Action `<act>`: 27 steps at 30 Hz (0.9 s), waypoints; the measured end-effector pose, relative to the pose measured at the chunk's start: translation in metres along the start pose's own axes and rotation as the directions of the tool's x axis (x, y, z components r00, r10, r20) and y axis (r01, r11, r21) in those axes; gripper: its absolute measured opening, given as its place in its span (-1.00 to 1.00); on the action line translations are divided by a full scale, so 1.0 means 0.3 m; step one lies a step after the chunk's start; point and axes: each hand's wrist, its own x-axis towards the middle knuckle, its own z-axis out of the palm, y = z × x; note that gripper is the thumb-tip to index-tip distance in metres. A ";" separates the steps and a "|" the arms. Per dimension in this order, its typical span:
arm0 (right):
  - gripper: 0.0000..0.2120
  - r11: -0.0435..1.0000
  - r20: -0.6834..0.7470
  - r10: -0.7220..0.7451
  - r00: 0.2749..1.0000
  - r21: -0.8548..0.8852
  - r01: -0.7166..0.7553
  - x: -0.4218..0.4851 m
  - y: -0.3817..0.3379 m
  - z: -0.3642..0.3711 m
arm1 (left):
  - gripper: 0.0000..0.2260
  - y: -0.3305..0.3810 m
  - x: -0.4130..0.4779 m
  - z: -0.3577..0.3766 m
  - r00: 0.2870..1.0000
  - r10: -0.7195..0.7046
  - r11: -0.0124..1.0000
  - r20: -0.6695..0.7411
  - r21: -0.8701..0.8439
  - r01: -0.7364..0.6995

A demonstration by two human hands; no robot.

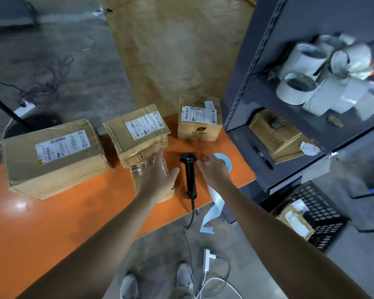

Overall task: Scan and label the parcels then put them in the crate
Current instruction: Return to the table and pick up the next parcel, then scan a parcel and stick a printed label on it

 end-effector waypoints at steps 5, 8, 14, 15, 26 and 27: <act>-0.51 0.961 -0.008 -0.084 0.996 -0.266 0.079 0.019 0.118 -0.022 | -0.31 0.048 0.017 0.067 0.998 0.021 0.998 0.060 0.061 -0.025; -0.41 0.881 -0.009 -0.130 0.992 -0.459 0.111 0.037 0.135 0.002 | -0.33 0.047 0.015 0.095 0.997 0.000 0.997 0.076 0.072 -0.005; -0.45 0.806 -0.003 -0.114 0.993 -0.585 0.091 0.084 0.118 0.006 | -0.35 0.062 0.004 0.102 0.993 -0.028 0.998 0.119 0.056 0.022; -0.45 0.814 0.003 -0.110 0.994 -0.573 0.092 0.086 0.118 -0.005 | -0.36 0.067 0.000 0.099 0.991 -0.026 0.999 0.128 0.045 0.020; -0.43 0.969 0.024 -0.244 0.969 0.050 0.243 -0.109 -0.074 -0.204 | -0.58 0.176 -0.019 -0.019 0.993 -0.074 0.914 0.097 -0.391 0.106; -0.42 0.960 0.023 -0.267 0.963 0.094 0.264 -0.125 -0.103 -0.205 | -0.57 0.183 -0.013 -0.040 0.993 -0.076 0.893 0.086 -0.436 0.106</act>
